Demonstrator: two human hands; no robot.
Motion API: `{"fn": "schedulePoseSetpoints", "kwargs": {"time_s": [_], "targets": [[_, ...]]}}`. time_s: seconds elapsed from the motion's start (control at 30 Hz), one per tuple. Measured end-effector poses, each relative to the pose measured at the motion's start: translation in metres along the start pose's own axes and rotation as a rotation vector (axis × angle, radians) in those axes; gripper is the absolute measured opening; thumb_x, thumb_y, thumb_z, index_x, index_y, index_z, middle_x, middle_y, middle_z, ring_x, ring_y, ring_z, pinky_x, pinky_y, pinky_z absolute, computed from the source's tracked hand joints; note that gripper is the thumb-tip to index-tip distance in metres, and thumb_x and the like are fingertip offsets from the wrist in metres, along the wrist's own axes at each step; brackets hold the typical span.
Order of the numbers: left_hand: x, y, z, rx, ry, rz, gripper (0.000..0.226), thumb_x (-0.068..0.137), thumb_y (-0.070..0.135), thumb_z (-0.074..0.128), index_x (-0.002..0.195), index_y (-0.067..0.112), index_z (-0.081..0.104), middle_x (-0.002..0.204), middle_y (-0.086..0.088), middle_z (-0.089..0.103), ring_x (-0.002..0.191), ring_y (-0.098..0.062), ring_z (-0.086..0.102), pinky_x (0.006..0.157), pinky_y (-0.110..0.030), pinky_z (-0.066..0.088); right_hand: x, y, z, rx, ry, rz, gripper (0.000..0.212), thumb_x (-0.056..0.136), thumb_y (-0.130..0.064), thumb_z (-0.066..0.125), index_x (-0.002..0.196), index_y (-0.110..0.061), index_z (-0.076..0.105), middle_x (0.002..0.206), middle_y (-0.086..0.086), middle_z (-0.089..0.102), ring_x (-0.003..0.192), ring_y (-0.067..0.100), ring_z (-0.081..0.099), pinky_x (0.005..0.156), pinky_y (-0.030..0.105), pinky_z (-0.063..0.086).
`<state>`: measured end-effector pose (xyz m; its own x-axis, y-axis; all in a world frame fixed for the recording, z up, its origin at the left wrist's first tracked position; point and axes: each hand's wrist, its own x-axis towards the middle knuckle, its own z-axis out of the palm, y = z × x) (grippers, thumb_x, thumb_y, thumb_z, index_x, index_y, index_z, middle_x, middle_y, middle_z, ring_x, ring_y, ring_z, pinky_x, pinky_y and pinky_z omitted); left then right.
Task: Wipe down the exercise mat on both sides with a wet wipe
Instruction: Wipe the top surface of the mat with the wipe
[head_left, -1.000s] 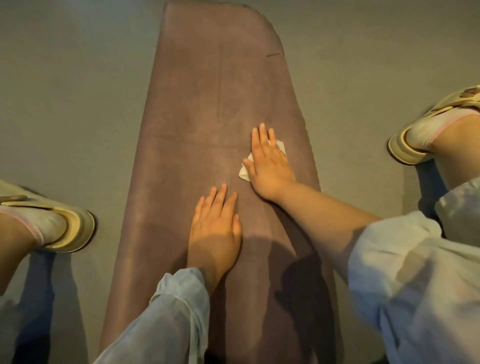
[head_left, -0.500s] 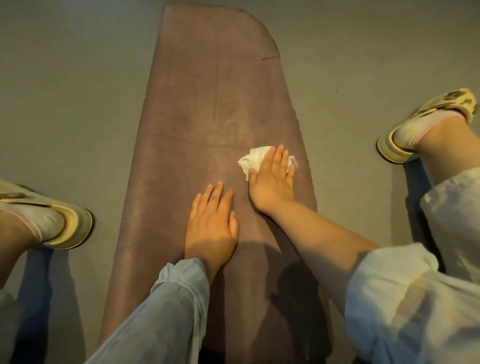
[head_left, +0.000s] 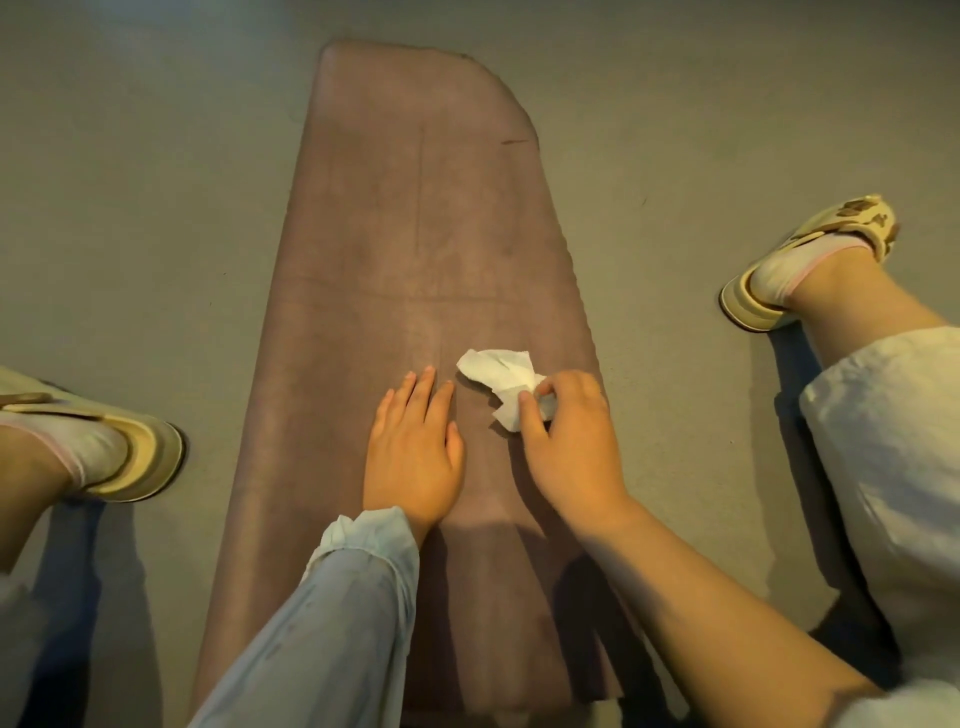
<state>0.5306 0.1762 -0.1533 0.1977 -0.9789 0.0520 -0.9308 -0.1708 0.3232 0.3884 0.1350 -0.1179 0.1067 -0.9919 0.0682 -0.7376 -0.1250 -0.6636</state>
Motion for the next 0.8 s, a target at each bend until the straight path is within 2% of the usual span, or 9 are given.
{"fn": "schedulePoseSetpoints", "kwargs": {"time_s": [0.1, 0.2, 0.23, 0.33, 0.43, 0.53, 0.6, 0.7, 0.8], "targets": [[0.0, 0.0, 0.0, 0.001, 0.002, -0.001, 0.048, 0.095, 0.022, 0.041, 0.143, 0.013, 0.038, 0.153, -0.007, 0.027, 0.142, -0.022, 0.022, 0.114, -0.029, 0.001, 0.001, -0.004, 0.006, 0.032, -0.042, 0.006, 0.031, 0.097, -0.027, 0.046, 0.116, -0.007, 0.058, 0.115, 0.003, 0.051, 0.104, 0.017, 0.05, 0.079, 0.014, 0.031], [0.0, -0.001, 0.0, -0.001, -0.002, -0.001, 0.048, 0.095, 0.022, 0.042, 0.142, 0.014, 0.038, 0.153, -0.007, 0.028, 0.142, -0.021, 0.022, 0.114, -0.029, 0.001, 0.007, -0.006, 0.013, 0.067, -0.056, 0.017, 0.037, 0.1, -0.027, 0.038, 0.114, -0.004, 0.064, 0.123, 0.008, 0.054, 0.111, 0.02, 0.049, 0.092, 0.022, 0.037], [0.0, -0.001, 0.0, -0.003, -0.003, 0.0, 0.048, 0.095, 0.022, 0.042, 0.142, 0.014, 0.039, 0.153, -0.007, 0.028, 0.142, -0.021, 0.022, 0.114, -0.029, 0.001, 0.01, -0.006, 0.014, 0.102, -0.043, 0.044, 0.037, 0.1, -0.026, 0.039, 0.109, -0.003, 0.067, 0.12, 0.009, 0.055, 0.108, 0.02, 0.051, 0.091, 0.022, 0.037], [0.001, -0.001, 0.0, -0.007, -0.003, -0.001, 0.048, 0.094, 0.022, 0.042, 0.142, 0.014, 0.038, 0.153, -0.006, 0.028, 0.142, -0.021, 0.022, 0.114, -0.029, 0.002, 0.022, -0.002, 0.014, 0.156, -0.001, 0.086, 0.027, 0.094, -0.022, 0.056, 0.09, 0.001, 0.071, 0.097, 0.004, 0.053, 0.084, 0.015, 0.053, 0.068, 0.01, 0.03], [0.001, -0.001, 0.0, -0.011, -0.004, -0.001, 0.05, 0.094, 0.021, 0.041, 0.144, 0.014, 0.036, 0.153, -0.006, 0.028, 0.143, -0.021, 0.021, 0.115, -0.03, 0.003, 0.023, 0.001, 0.017, 0.086, -0.038, 0.034, 0.018, 0.083, -0.018, 0.07, 0.082, -0.001, 0.064, 0.085, 0.0, 0.048, 0.075, 0.015, 0.048, 0.064, 0.014, 0.028], [0.001, -0.001, -0.001, -0.017, 0.002, 0.002, 0.049, 0.094, 0.02, 0.041, 0.142, 0.013, 0.038, 0.15, -0.007, 0.034, 0.141, -0.022, 0.024, 0.116, -0.031, 0.006, 0.016, 0.002, 0.021, 0.035, -0.117, -0.036, 0.021, 0.082, -0.018, 0.071, 0.089, -0.002, 0.06, 0.089, 0.005, 0.053, 0.088, 0.021, 0.05, 0.07, 0.018, 0.028], [0.001, 0.0, -0.002, -0.021, 0.001, 0.005, 0.047, 0.094, 0.02, 0.041, 0.14, 0.013, 0.041, 0.148, -0.007, 0.037, 0.141, -0.022, 0.025, 0.116, -0.032, 0.007, 0.011, 0.0, 0.024, -0.02, -0.166, -0.06, 0.035, 0.087, -0.022, 0.066, 0.113, -0.001, 0.058, 0.114, 0.012, 0.056, 0.111, 0.025, 0.048, 0.086, 0.018, 0.029], [0.001, -0.001, -0.001, -0.011, -0.013, 0.005, 0.047, 0.094, 0.021, 0.042, 0.141, 0.013, 0.04, 0.15, -0.007, 0.033, 0.142, -0.021, 0.023, 0.116, -0.032, 0.005, 0.004, -0.004, 0.033, -0.229, -0.293, -0.086, 0.066, 0.096, -0.037, 0.047, 0.149, -0.01, 0.019, 0.153, 0.017, 0.02, 0.142, 0.028, 0.015, 0.113, 0.026, 0.009], [0.001, -0.002, -0.001, -0.016, -0.024, 0.007, 0.043, 0.093, 0.019, 0.043, 0.135, 0.013, 0.045, 0.148, -0.007, 0.037, 0.141, -0.022, 0.025, 0.117, -0.035, 0.01, 0.001, -0.007, 0.044, -0.413, -0.411, -0.046, 0.069, 0.099, -0.048, 0.028, 0.15, -0.021, -0.011, 0.156, 0.018, -0.015, 0.142, 0.037, -0.016, 0.115, 0.046, -0.006]]}}
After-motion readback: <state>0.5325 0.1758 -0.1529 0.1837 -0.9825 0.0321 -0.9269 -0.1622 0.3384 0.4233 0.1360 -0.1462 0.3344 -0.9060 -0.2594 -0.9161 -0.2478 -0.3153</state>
